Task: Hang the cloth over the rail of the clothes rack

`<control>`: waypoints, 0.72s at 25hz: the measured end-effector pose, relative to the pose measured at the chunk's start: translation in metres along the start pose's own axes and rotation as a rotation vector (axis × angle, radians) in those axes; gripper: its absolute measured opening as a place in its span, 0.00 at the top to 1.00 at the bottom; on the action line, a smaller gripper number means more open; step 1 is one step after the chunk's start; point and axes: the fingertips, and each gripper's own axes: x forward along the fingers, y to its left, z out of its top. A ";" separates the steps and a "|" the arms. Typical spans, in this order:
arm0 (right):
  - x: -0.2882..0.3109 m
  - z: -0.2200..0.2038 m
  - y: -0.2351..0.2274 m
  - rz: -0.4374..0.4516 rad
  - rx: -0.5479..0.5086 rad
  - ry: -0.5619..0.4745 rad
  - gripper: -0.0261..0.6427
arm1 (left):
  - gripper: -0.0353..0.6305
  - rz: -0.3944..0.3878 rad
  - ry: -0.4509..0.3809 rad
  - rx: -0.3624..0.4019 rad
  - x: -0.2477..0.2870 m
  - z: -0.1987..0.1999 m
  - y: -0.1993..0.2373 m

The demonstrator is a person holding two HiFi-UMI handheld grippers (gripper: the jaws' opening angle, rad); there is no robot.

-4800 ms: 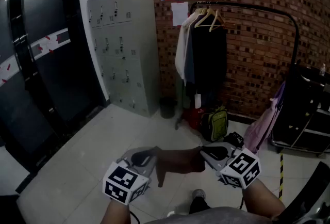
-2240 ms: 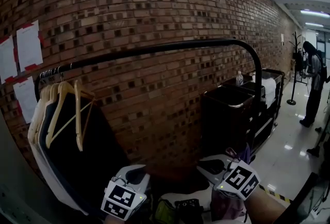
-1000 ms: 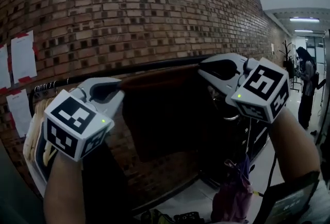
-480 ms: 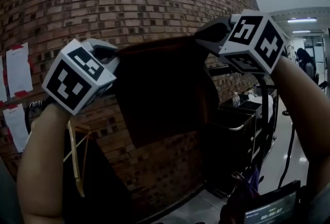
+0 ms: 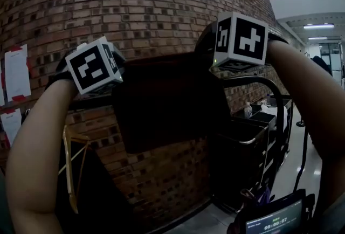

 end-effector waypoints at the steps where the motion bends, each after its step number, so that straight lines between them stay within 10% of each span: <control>1: 0.006 -0.004 0.005 0.034 -0.020 0.017 0.94 | 0.93 -0.028 0.016 0.016 0.005 -0.001 -0.003; 10: 0.035 -0.019 0.033 0.283 -0.050 0.096 0.94 | 0.93 -0.341 0.096 0.119 0.034 -0.005 -0.047; 18: 0.039 -0.023 0.046 0.363 -0.024 0.124 0.91 | 0.80 -0.382 0.097 0.099 0.042 -0.007 -0.053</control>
